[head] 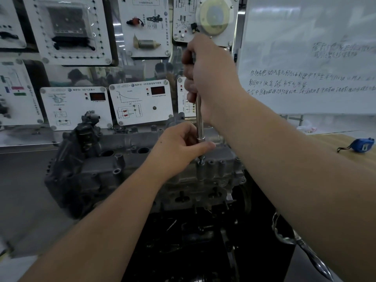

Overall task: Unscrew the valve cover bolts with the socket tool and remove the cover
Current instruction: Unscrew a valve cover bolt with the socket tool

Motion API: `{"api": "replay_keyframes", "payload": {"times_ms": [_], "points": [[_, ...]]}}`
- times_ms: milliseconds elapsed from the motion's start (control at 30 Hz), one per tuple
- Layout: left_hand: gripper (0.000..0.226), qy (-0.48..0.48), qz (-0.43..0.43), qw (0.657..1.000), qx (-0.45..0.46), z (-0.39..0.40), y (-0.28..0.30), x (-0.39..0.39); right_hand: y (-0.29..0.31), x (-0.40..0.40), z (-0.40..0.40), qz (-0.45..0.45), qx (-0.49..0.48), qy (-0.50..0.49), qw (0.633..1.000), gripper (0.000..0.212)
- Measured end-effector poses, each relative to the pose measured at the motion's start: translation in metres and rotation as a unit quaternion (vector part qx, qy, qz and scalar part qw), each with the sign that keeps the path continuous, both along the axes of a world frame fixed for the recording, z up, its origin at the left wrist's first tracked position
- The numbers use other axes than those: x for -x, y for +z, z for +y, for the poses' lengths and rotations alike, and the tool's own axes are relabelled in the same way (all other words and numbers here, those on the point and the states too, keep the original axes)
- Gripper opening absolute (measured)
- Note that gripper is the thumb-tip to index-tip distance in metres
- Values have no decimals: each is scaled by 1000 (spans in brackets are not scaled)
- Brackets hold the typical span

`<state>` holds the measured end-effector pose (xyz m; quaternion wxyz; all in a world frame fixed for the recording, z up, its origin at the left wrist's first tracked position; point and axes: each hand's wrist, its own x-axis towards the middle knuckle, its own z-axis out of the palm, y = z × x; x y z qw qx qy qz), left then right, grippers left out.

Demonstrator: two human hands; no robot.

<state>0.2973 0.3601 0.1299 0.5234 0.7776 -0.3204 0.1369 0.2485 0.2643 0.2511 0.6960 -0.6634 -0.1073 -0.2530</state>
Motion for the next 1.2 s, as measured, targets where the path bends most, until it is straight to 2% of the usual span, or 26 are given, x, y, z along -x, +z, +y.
{"api": "replay_keyframes", "payload": {"times_ms": [67,167,300,400,533,600,700,767,833,900,1000,1100,1133,1200], "points": [[32,-35,19,999,7,4,0,0,-1,0,-1,-11,-16,25,1000,36],[25,-88,43,995,15,8,0,0,-3,-1,-8,-11,-31,124,992,44],[8,-78,29,997,-1,6,0,-1,4,-3,-21,27,13,220,975,45],[15,-40,19,999,6,3,-1,-2,2,-3,-19,51,16,159,986,39],[24,-16,6,1000,15,-3,0,0,-3,-3,-13,20,-74,78,994,32],[23,-33,17,999,12,0,1,1,-4,-3,-14,5,-86,91,992,32],[8,-92,48,995,7,5,2,1,-3,-3,-18,15,-66,159,985,39],[15,-108,52,993,3,7,2,1,0,-4,-22,34,-36,216,975,45],[13,-97,42,994,6,6,1,-1,1,-6,-24,39,-24,229,972,45],[11,-75,38,996,15,4,0,-2,-1,-7,-21,31,-35,207,977,43],[32,-15,9,1000,9,-1,0,-4,-5,-8,-13,12,-50,107,993,35],[32,-2,1,1000,14,-4,0,-5,-4,-9,-10,-33,19,-21,999,32],[31,-8,3,1000,15,-3,0,-5,-4,-9,-11,-38,26,-26,999,32],[28,-38,18,999,15,1,0,-4,-2,-6,-11,-8,-37,35,999,32]]}}
